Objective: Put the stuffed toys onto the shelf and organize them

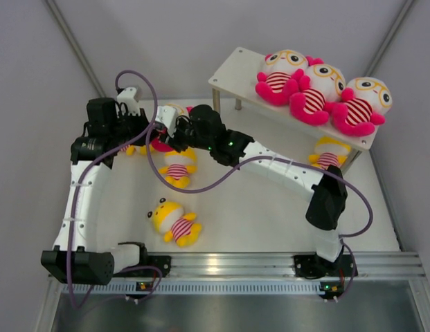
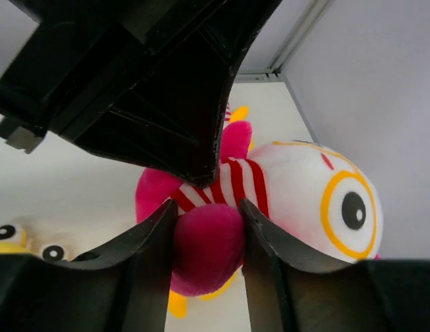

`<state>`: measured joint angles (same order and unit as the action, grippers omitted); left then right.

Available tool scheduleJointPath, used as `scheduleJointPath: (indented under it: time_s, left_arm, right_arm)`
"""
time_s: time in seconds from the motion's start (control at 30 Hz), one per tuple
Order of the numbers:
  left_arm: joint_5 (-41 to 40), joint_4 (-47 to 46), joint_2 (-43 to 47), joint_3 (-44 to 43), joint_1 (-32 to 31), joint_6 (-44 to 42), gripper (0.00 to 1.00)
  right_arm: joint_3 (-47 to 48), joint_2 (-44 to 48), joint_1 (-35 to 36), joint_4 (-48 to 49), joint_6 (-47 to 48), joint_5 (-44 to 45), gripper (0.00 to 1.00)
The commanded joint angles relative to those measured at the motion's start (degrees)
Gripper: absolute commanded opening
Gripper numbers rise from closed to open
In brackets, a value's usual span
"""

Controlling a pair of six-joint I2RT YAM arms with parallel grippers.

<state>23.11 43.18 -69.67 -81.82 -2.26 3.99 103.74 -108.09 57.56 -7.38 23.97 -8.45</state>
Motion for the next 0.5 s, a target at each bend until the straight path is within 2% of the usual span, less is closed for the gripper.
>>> scheduleJointPath:
  time_s: [0.0, 0.07, 0.1, 0.2, 0.23, 0.27, 0.3, 0.33, 0.4, 0.47]
  left_arm:
    - [3.4, 0.2, 2.3, -2.1, 0.1, 0.7, 0.03]
    - [2.2, 1.1, 2.3, -3.6, 0.1, -0.9, 0.03]
    - [1.8, 1.5, 2.2, -4.0, 0.1, -2.0, 0.03]
    - [-0.1, 2.9, 2.1, -5.6, 0.1, -3.5, 0.06]
    - [-0.6, 3.1, 2.0, -6.5, 0.2, -5.2, 0.09]
    - [-1.7, 4.4, 1.9, -7.0, 0.2, -6.0, 0.18]
    - [-2.6, 4.9, 1.9, -8.3, 0.2, -7.8, 0.4]
    - [-3.6, 5.5, 2.2, -8.8, 0.2, -8.6, 0.52]
    - [-8.3, 6.6, 2.3, -9.8, 0.2, -11.0, 0.66]
    - [-13.2, 7.0, 2.7, -11.4, 0.2, -12.4, 0.7]
  right_arm:
    - [5.5, -2.3, -1.0, 1.9, -1.4, -1.3, 0.35]
    - [6.2, -2.9, -2.0, 0.8, -2.8, -3.7, 0.05]
    - [6.4, -2.9, -2.2, 0.6, -3.1, -4.1, 0.0]
    - [6.2, -1.8, -2.5, 0.6, -2.4, -4.8, 0.0]
    - [6.4, -1.2, -2.7, 0.5, -1.6, -5.0, 0.0]
    - [7.3, -0.9, -2.8, 0.2, -1.2, -5.1, 0.0]
    - [8.2, -0.8, -3.1, -0.4, -0.4, -6.0, 0.0]
    - [9.4, -0.9, -3.3, -2.1, 0.0, -6.6, 0.0]
    - [13.3, -1.2, -4.3, -3.3, 0.6, -7.5, 0.0]
    - [16.6, -1.3, -5.6, -4.0, 2.0, -8.1, 0.0]
